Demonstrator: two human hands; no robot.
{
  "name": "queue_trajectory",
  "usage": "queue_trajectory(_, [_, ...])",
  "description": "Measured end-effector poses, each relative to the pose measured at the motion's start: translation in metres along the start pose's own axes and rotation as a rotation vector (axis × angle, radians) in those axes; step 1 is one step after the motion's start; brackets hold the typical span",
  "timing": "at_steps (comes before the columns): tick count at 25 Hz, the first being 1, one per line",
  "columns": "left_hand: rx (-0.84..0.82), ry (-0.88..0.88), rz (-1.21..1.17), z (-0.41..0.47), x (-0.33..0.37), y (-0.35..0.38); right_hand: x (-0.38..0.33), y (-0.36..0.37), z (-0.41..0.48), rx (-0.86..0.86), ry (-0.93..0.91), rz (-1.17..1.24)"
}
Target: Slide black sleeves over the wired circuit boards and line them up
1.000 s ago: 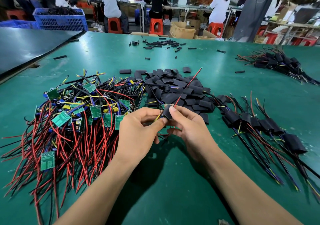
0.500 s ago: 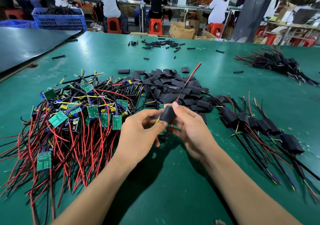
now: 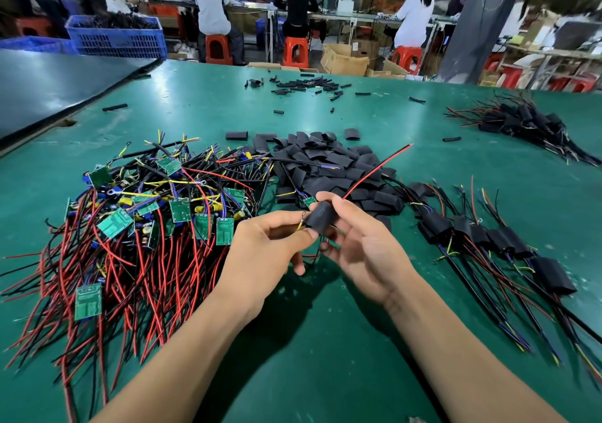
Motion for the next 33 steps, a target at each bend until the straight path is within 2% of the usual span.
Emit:
queue_trajectory(6, [0.052,-0.023,0.023,-0.001,-0.003,-0.006,0.010,0.001,0.000,-0.011,0.080,0.056])
queue_trajectory(11, [0.068,-0.050,0.067,0.000,-0.005,-0.007,0.009,0.001,0.001,-0.010,0.055,0.001])
queue_trajectory(17, [-0.024,-0.172,0.007,0.001,-0.011,-0.001,-0.004,-0.006,-0.001,0.074,-0.111,-0.190])
queue_trajectory(22, [-0.107,-0.288,-0.141,0.000,-0.013,0.007,-0.010,-0.011,-0.003,0.100,-0.121,-0.262])
queue_trajectory(25, [-0.118,-0.326,-0.101,-0.001,-0.014,0.007,-0.011,-0.014,-0.003,0.154,-0.106,-0.292])
queue_trajectory(33, [-0.139,-0.218,-0.179,0.003,-0.013,0.005,-0.008,-0.020,0.001,0.195,-0.083,-0.308])
Point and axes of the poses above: each hand's wrist, its own z-axis towards the middle knuckle, its own y-axis out of the palm, x = y × z, the point moved 7 cm from there along z, towards the middle knuckle, and after that the axes turned 4 degrees about -x, right-handed, at the moved point
